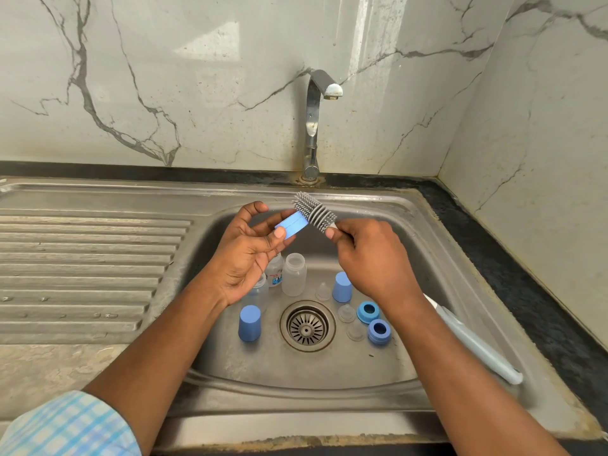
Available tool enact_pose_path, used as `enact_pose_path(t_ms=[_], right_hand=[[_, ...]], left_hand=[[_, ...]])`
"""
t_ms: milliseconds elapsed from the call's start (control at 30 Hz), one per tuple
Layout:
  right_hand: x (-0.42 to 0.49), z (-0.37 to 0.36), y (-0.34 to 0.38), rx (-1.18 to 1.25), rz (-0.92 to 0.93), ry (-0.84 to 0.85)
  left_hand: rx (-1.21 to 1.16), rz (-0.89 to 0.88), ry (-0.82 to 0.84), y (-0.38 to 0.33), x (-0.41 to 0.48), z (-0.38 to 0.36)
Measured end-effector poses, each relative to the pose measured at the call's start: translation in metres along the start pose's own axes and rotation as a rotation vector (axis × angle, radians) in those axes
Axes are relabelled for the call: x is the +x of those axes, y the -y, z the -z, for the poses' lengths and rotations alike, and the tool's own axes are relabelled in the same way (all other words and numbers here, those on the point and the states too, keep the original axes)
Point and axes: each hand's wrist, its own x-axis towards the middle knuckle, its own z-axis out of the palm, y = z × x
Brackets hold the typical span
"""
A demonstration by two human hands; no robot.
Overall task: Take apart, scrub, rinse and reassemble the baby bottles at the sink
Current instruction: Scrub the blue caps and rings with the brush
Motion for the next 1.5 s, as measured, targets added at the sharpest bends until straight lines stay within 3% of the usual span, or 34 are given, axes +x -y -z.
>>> enact_pose_path(t_ms=[500,700,800,1100,1333,1500], right_hand=[[-0.007,0.004,0.006,0.06,0.07,0.044],[0.001,0.004,0.0,0.019,0.0,0.015],[-0.002,0.005,0.0,0.031,0.017,0.015],[-0.002,0.007,-0.003,0.07,0.023,0.007],[-0.005,0.005,0.002,0.076,0.045,0.035],[-0.009,-0.004,0.009,0.047,0.062,0.106]], left_hand=[[-0.145,0.018,-0.039,-0.003,0.001,0.001],[-0.154,0.063,0.046,0.001,-0.003,-0.005],[-0.177,0.037,-0.009,0.0,-0.002,-0.003],[0.043,0.044,-0.17,0.004,-0.002,-0.007],[0.016,0.137,-0.037,0.001,-0.006,-0.012],[0.097,0.119,-0.107,0.005,-0.006,-0.012]])
